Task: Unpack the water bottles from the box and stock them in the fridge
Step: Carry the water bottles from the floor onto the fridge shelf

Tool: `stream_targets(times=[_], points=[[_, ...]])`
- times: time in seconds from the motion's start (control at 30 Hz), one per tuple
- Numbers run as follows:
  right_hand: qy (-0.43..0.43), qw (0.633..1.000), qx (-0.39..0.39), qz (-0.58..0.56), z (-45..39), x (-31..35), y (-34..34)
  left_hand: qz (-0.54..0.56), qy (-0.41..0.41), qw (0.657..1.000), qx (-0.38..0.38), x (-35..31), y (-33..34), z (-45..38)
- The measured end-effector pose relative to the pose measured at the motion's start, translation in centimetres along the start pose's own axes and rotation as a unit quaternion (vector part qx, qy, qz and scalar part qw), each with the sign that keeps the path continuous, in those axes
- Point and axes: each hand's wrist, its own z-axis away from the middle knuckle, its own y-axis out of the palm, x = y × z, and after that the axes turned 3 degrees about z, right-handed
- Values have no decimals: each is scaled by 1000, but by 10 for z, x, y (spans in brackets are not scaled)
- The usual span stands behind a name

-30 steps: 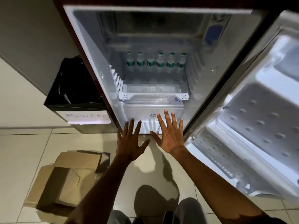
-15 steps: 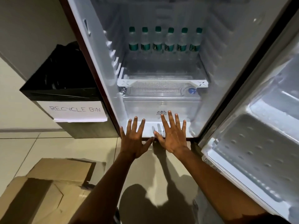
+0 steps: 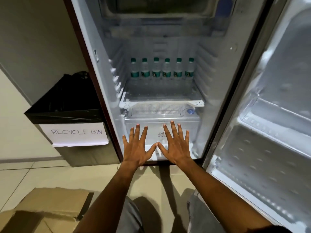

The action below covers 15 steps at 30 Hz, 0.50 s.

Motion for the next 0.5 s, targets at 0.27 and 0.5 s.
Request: stream_targets(times=[0.27,0.5], points=[[5,997,-65,-29,-38,1,-32,-21,21,999,-13,5,-26,-26],[1,996,-85,-13,-113,7,-45,16,44,998,-41,10,-58,-97]])
